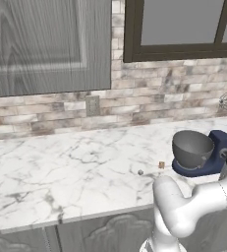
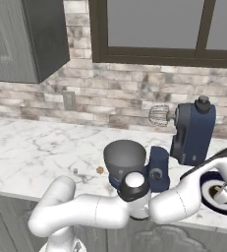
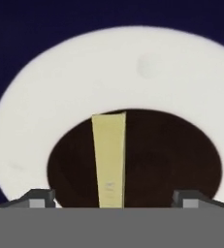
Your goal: Add butter and sugar cubes to the stand mixer bowl and then turn on the stand mixer to begin making frosting.
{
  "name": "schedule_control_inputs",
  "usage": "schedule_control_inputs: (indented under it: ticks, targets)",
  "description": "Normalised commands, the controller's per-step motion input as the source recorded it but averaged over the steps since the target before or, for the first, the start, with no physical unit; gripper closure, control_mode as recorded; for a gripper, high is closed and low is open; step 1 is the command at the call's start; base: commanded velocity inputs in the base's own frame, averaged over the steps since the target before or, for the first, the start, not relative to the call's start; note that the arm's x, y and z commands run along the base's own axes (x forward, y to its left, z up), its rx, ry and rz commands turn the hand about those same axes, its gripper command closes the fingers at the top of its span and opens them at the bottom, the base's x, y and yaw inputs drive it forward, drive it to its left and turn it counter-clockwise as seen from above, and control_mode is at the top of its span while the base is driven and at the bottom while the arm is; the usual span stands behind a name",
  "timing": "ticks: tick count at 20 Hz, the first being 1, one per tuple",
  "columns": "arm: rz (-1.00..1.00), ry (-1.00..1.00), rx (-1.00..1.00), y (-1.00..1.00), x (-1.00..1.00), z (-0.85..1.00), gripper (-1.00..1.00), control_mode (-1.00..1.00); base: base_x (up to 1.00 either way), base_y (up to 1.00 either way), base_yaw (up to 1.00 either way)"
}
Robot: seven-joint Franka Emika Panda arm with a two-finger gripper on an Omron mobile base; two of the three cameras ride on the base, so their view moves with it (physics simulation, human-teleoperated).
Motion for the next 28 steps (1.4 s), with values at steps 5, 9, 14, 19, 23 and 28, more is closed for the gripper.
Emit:
schedule_control_inputs:
  ticks: [5, 9, 14, 19, 23, 28]
  targets:
    - [0.02, 0.09, 0.02, 0.00, 0.01, -0.37, 1.00, -1.00, 0.00, 0.00, 0.00]
    - [0.03, 0.07, 0.05, -0.01, -0.01, -0.31, 1.00, -1.00, 0.00, 0.00, 0.00]
    - [0.00, 0.00, 0.00, 0.00, -0.19, -0.06, 1.00, -1.00, 0.00, 0.00, 0.00]
    - [0.00, 0.00, 0.00, 0.00, -0.15, 0.00, 1.00, -1.00, 0.00, 0.00, 0.00]
    - [0.00, -0.02, 0.00, 0.00, -0.29, 0.01, 1.00, -1.00, 0.00, 0.00, 0.00]
    - [0.00, -0.05, -0.01, 0.16, -0.52, 0.27, 1.00, -1.00, 0.00, 0.00, 0.00]
